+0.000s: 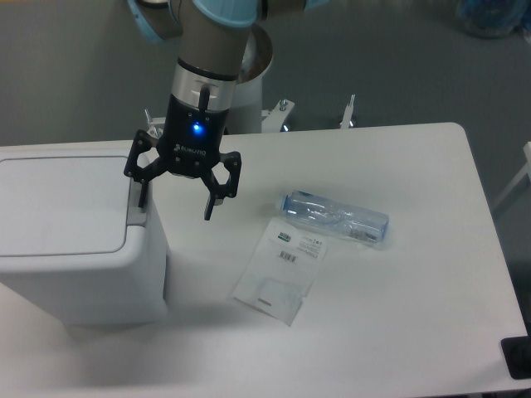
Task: Open the trash can
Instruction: 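Press down on the lid edge with the gripper to pop it open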
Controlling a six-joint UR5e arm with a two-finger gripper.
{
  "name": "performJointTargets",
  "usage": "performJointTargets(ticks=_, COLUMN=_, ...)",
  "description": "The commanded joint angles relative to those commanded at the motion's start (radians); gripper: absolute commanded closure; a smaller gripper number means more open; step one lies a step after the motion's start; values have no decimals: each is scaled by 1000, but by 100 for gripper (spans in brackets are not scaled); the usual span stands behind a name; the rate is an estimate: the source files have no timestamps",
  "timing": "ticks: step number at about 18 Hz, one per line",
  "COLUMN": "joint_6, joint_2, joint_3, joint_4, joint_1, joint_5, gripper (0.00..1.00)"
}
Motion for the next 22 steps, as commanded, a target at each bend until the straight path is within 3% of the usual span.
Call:
performJointTargets(ticks=18, joint_6=3, joint_2=-8, joint_3=0, joint_4=12, joint_1=0, joint_5=2, gripper=0)
performJointTargets(ticks=22, joint_6=-3, joint_2=5, joint_3=24, joint_4=11, joint_1=3, joint_5=0, gripper=0)
